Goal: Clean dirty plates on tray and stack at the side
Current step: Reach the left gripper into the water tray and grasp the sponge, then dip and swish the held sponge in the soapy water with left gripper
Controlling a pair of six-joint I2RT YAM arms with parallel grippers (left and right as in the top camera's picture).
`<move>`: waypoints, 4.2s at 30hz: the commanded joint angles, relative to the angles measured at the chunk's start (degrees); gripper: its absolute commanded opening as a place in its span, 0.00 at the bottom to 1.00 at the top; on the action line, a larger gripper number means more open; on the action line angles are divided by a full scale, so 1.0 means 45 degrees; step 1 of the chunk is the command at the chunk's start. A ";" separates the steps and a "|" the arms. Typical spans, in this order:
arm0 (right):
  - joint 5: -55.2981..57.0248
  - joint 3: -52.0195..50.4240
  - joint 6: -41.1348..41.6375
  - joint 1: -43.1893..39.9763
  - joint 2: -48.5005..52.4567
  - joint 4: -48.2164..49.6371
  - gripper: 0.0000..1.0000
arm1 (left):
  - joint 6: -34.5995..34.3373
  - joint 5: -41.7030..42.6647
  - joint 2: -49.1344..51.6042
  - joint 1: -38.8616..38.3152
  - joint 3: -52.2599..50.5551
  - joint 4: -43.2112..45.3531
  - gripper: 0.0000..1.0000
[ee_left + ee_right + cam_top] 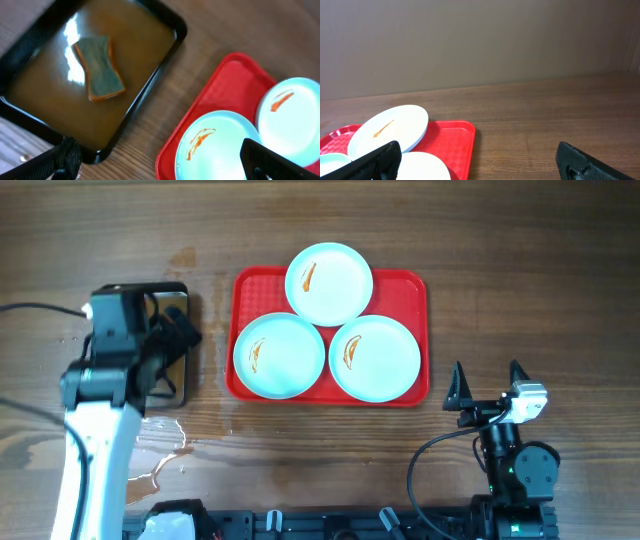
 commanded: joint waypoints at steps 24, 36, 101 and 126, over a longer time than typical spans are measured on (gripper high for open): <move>-0.0097 -0.0015 -0.0189 -0.0068 -0.0092 0.0024 1.00 | -0.5615 -0.0597 0.5425 0.3473 0.1729 -0.0199 1.00; -0.0097 -0.0015 -0.0194 -0.0068 -0.0092 0.0024 1.00 | -0.5615 -0.0447 0.7480 0.3371 0.1724 0.2263 0.90; -0.0097 -0.0015 -0.0194 -0.0068 -0.0092 0.0024 1.00 | -0.5518 -0.1831 0.8199 0.2939 0.1015 0.3240 0.16; -0.0097 -0.0015 -0.0189 -0.0068 -0.0092 0.0024 1.00 | -0.5518 -0.0243 0.8233 0.2914 0.0204 0.2871 0.04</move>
